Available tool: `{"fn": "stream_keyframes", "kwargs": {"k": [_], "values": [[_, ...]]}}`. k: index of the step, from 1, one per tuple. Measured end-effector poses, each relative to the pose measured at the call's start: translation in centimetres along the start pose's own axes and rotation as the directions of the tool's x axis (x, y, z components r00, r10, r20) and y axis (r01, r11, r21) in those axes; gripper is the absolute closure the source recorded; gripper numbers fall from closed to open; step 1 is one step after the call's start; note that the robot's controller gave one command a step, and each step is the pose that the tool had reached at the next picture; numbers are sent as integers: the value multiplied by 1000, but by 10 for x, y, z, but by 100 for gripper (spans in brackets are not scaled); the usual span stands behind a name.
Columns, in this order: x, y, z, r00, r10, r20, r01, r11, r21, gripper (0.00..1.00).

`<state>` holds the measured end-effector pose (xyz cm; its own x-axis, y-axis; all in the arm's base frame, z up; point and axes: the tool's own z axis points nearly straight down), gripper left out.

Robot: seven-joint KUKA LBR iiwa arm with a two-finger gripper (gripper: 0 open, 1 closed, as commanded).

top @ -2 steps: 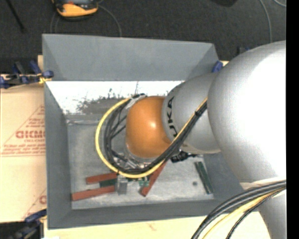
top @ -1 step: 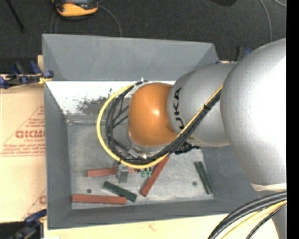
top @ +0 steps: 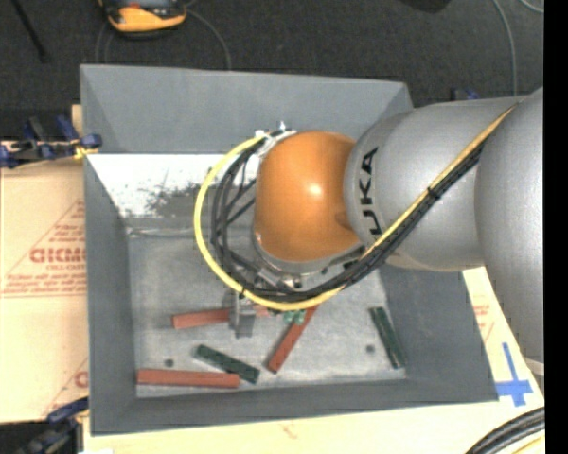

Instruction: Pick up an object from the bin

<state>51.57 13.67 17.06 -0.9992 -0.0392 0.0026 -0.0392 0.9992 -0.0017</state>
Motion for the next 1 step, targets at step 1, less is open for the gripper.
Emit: {"fn": "stream_keyframes", "kwargs": {"k": [1], "values": [[5,-2,-50,1000,22,3,-22,1000,-2,100]]}}
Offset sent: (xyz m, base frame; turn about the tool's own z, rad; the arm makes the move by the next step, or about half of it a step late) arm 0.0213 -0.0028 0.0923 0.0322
